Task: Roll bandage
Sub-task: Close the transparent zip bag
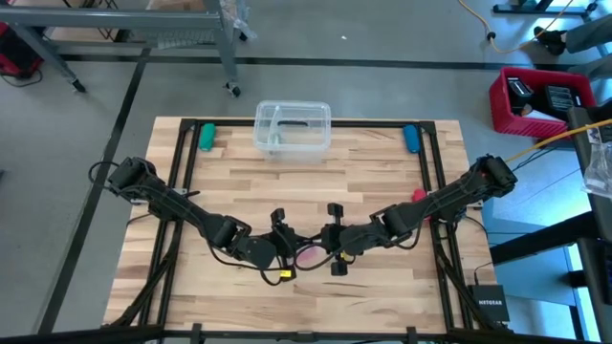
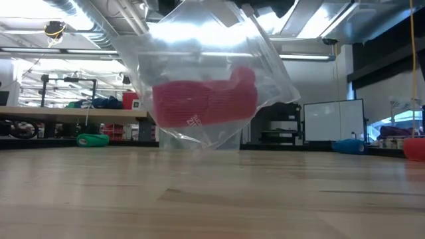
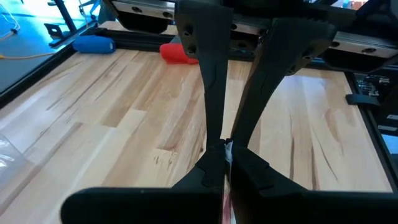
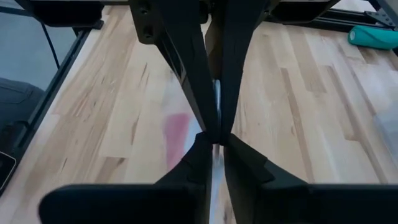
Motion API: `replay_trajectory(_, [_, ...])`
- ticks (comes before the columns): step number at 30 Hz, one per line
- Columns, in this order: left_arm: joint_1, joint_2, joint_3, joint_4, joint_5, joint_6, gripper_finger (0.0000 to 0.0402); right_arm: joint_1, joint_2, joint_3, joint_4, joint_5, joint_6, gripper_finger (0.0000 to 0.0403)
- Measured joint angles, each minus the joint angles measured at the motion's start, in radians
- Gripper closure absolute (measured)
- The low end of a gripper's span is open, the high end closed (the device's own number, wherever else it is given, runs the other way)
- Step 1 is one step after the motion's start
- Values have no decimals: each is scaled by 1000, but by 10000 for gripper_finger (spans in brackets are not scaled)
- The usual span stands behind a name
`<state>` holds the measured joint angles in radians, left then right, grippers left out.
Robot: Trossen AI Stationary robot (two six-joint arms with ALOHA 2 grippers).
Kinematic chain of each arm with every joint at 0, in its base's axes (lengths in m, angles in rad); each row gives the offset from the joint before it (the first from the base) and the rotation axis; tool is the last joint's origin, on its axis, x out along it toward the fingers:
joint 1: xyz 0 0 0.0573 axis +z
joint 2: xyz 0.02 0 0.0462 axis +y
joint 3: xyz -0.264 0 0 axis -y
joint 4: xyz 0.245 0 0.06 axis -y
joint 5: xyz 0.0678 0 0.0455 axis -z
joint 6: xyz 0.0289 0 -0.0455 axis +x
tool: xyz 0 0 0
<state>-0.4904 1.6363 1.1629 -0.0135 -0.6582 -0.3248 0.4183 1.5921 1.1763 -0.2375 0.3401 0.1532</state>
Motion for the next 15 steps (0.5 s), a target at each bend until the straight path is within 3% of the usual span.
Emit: replay_trajectory(15, [-12, 0, 0, 6, -22, -4, 401, 0, 5, -83, -28, -19, 51, 364])
